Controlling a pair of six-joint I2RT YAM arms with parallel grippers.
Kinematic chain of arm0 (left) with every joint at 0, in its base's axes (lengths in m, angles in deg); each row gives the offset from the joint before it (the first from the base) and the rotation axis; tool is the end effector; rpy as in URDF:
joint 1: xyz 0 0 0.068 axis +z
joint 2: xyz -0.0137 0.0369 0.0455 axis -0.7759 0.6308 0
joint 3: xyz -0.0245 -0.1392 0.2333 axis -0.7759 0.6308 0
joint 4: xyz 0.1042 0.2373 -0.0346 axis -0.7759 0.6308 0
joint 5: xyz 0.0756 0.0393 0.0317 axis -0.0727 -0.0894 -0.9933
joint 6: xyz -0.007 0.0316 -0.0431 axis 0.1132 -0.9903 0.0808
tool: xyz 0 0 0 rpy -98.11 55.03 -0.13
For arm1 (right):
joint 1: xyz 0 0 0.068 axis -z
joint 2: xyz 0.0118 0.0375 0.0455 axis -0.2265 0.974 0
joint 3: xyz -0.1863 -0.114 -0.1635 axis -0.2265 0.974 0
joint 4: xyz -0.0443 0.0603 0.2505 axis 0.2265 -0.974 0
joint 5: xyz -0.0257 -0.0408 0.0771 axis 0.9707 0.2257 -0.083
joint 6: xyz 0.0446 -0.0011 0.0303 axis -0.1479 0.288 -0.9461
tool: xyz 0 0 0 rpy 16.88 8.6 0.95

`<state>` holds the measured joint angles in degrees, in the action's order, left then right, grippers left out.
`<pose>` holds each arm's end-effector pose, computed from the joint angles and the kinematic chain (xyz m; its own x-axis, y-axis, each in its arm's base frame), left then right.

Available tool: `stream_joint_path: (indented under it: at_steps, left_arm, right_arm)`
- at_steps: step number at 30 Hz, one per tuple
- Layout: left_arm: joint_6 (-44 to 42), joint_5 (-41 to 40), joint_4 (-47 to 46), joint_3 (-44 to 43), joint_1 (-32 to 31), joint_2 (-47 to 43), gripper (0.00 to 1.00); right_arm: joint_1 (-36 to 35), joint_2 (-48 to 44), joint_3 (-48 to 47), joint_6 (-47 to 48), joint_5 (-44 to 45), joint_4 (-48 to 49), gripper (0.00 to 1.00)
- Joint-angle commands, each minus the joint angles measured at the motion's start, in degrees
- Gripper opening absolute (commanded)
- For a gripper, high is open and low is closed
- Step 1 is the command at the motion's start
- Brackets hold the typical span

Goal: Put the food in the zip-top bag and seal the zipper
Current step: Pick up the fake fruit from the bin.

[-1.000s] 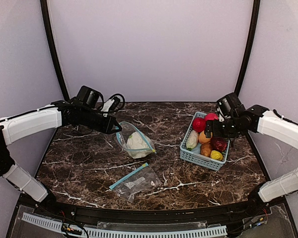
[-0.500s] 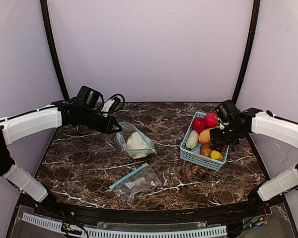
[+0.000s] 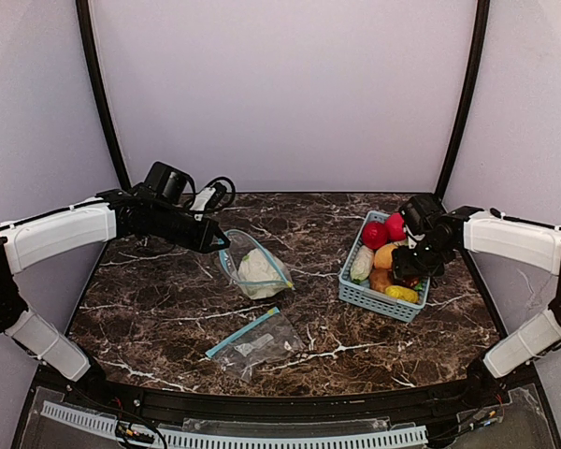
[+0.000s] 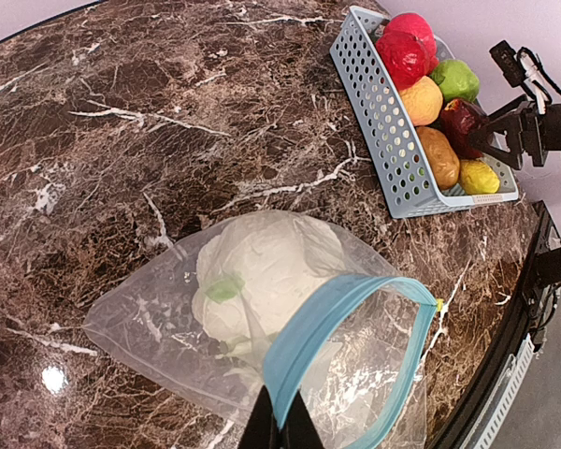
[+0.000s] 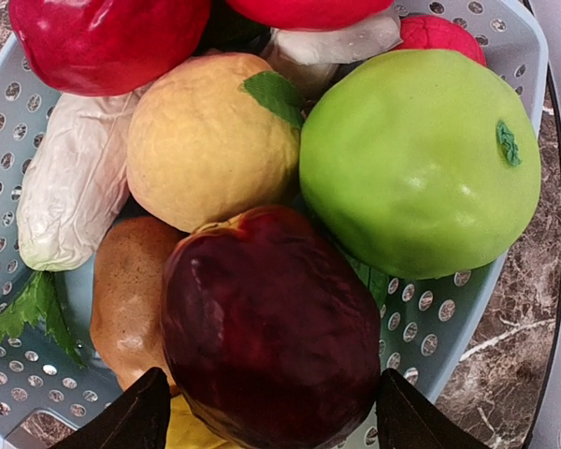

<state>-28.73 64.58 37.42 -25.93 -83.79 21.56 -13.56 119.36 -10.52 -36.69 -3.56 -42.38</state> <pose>0.2670 -0.1865 0.2917 -0.6612 0.2189 -0.7176 0.6129 0.7092 -0.3484 0.2453 0.1128 0.2223 -0.8846 -0.0032 -0.4664 0.0209 0.9987 -0.0464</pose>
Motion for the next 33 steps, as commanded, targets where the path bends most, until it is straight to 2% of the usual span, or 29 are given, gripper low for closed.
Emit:
stream_joint_path:
  at_steps: [1,9,25,28,33]
  left_arm:
    - [0.05,0.61,-0.42,-0.84,0.16,-1.48,0.01]
    - [-0.01,0.44,-0.34,-0.85,0.17,-1.44,0.01]
    - [-0.05,0.11,-0.24,-0.89,0.17,-1.70,0.01]
    - [0.03,-0.80,-0.72,-0.50,0.19,-2.34,0.01]
    - [0.24,-0.04,-0.96,-0.40,0.12,-2.33,0.01]
  right_arm:
    - [-0.32,-0.06,0.48,0.53,1.29,1.30,0.74]
    - [-0.36,4.28,0.41,0.16,1.76,1.53,0.81]
    - [-0.62,-0.39,-1.46,0.64,1.55,-1.18,0.58]
    - [-4.07,-2.61,-5.58,-0.10,2.40,-5.31,0.55]
    - [-15.57,-4.26,-14.91,-0.28,0.20,-7.94,0.54]
